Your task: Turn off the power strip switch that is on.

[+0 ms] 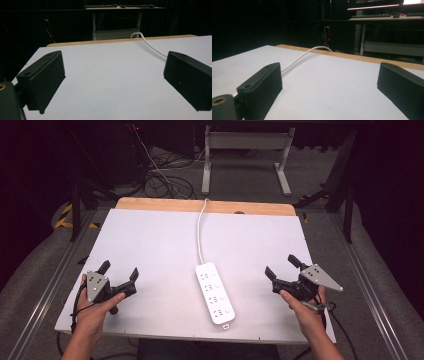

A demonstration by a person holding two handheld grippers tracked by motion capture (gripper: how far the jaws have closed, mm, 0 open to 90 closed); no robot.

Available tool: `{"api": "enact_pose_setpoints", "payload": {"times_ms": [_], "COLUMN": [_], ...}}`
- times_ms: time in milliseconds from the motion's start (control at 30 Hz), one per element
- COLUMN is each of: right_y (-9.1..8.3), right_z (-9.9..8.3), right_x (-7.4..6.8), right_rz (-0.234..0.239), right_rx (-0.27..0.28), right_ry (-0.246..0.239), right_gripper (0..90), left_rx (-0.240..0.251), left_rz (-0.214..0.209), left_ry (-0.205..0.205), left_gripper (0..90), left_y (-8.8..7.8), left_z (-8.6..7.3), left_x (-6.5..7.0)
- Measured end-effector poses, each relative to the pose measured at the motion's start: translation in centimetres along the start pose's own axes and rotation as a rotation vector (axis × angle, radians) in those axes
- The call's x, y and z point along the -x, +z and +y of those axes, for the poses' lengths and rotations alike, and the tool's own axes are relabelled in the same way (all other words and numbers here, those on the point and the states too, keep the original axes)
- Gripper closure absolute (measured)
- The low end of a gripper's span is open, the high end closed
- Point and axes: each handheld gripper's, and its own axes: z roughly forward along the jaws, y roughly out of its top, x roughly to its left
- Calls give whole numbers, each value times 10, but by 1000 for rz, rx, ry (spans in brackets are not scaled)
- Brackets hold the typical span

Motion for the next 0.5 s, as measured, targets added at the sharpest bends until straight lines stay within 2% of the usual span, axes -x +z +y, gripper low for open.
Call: {"api": "enact_pose_setpoints", "payload": {"times_ms": [500], "right_y": [1], "right_z": [-1], "right_x": [0], "right_rz": [14], "right_rx": [-2], "right_ry": [-10], "right_gripper": [69], "left_rx": [3], "left_rz": [10], "left_ry": [0], "left_gripper": [40], "left_y": [-1], "left_z": [0], "left_x": [-1]}}
